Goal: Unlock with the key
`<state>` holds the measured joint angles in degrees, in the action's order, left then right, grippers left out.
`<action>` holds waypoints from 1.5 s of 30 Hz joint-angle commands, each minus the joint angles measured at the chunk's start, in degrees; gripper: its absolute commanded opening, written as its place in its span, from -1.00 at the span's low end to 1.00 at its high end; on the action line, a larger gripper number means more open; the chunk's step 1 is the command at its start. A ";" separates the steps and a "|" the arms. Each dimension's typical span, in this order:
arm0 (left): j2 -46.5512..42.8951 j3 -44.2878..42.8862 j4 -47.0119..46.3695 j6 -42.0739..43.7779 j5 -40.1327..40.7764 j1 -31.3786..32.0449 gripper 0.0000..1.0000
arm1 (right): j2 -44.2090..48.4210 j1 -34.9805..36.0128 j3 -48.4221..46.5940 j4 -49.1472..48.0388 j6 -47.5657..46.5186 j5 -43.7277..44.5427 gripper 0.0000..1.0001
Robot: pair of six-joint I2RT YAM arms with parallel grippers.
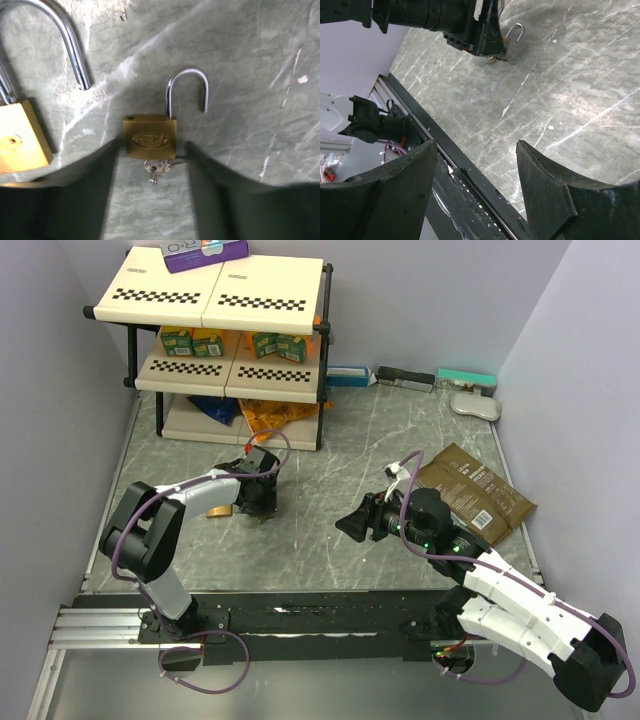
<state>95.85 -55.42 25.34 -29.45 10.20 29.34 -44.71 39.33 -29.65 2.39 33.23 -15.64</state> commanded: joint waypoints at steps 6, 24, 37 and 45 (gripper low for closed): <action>-3.91 0.31 1.55 0.45 0.44 -0.16 0.99 | 1.38 -0.48 -0.15 0.59 -0.10 2.19 0.45; -37.21 6.55 -11.37 1.42 -7.81 -10.67 0.99 | 5.77 -16.65 -0.15 8.67 -3.96 -1.94 0.54; -63.06 11.82 -14.53 10.11 -9.67 -15.81 0.99 | 19.38 -21.05 -3.40 18.43 -9.23 6.84 0.55; -69.40 12.97 -14.09 10.03 -3.97 -15.81 0.99 | 24.84 -20.96 -3.93 19.05 -11.96 11.24 0.55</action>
<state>26.30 -42.39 12.03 -20.49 2.81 13.52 -22.57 18.70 -31.07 21.12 23.33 -7.73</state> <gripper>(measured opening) 0.994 0.776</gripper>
